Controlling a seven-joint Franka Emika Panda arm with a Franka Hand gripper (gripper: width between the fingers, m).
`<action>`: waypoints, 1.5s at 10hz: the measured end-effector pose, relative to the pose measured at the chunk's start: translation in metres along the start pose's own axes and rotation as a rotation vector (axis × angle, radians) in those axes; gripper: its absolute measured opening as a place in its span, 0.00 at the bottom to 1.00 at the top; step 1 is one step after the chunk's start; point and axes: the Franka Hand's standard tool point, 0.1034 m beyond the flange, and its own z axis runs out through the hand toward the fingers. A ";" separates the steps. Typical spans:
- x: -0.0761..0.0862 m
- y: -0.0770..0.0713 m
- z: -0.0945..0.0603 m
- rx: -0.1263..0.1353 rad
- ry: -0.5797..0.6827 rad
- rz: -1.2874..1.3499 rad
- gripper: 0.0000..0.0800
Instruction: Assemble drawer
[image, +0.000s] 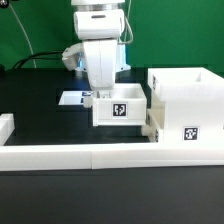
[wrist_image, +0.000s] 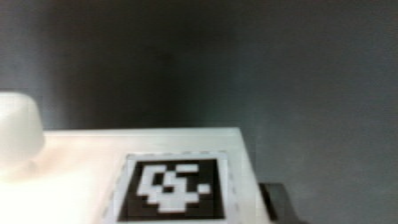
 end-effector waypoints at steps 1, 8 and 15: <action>0.000 0.003 -0.002 -0.007 0.000 -0.001 0.05; 0.009 0.015 -0.004 0.010 0.002 -0.012 0.05; 0.008 0.016 -0.002 -0.011 0.004 -0.010 0.05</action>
Offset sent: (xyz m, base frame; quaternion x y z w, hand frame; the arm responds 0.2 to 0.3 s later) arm 0.0000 0.0000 0.0000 0.0000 0.0000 0.0000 1.0000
